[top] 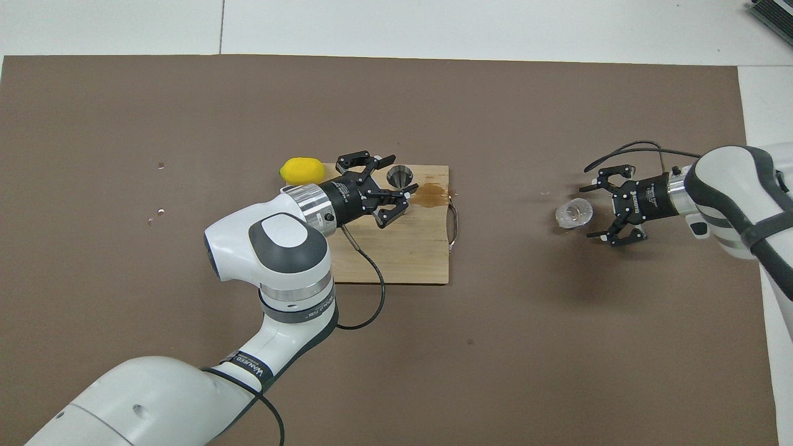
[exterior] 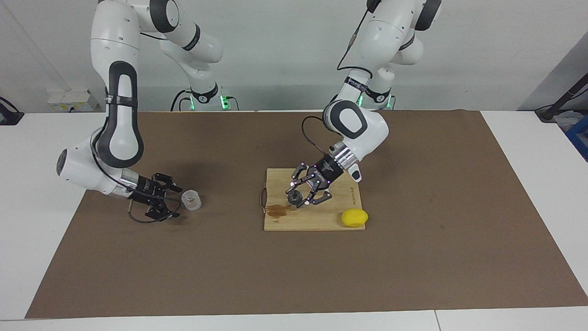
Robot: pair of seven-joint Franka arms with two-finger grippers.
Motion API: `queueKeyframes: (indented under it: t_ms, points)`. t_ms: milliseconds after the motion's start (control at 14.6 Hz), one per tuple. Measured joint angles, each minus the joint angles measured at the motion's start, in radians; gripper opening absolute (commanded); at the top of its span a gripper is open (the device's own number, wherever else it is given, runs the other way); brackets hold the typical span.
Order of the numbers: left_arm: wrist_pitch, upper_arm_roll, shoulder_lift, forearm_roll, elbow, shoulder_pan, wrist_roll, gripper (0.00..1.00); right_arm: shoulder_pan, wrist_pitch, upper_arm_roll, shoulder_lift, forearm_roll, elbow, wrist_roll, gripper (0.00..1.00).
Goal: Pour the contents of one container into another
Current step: 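Lower the metal cup onto the board while the right gripper reaches the clear cup, then open the left gripper and withdraw while the right gripper grasps the clear cup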
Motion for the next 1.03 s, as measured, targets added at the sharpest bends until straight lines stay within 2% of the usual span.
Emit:
queueKeyframes:
  t_ms: [273,478,752,889,1025]
  points:
    - [0.0,-0.002,-0.054,0.043,-0.054,-0.001,0.002,1.0,0.003,0.017,0.004,-0.003,0.027,-0.022,-0.003,1.0]
    - [0.0,0.004,-0.078,0.135,-0.063,0.001,0.002,1.0,0.003,0.017,0.004,-0.006,0.035,-0.025,-0.003,1.0]
    - [0.001,0.016,-0.12,0.322,-0.062,0.01,0.0,1.0,0.004,0.017,0.006,-0.006,0.055,-0.025,-0.003,0.98]
    - [-0.003,0.018,-0.14,0.443,-0.06,0.047,-0.002,1.0,0.013,0.02,0.007,-0.006,0.058,-0.025,-0.003,0.97]
    - [-0.049,0.019,-0.149,0.583,-0.051,0.11,-0.005,1.0,0.021,0.031,0.007,-0.007,0.059,-0.026,-0.003,0.87]
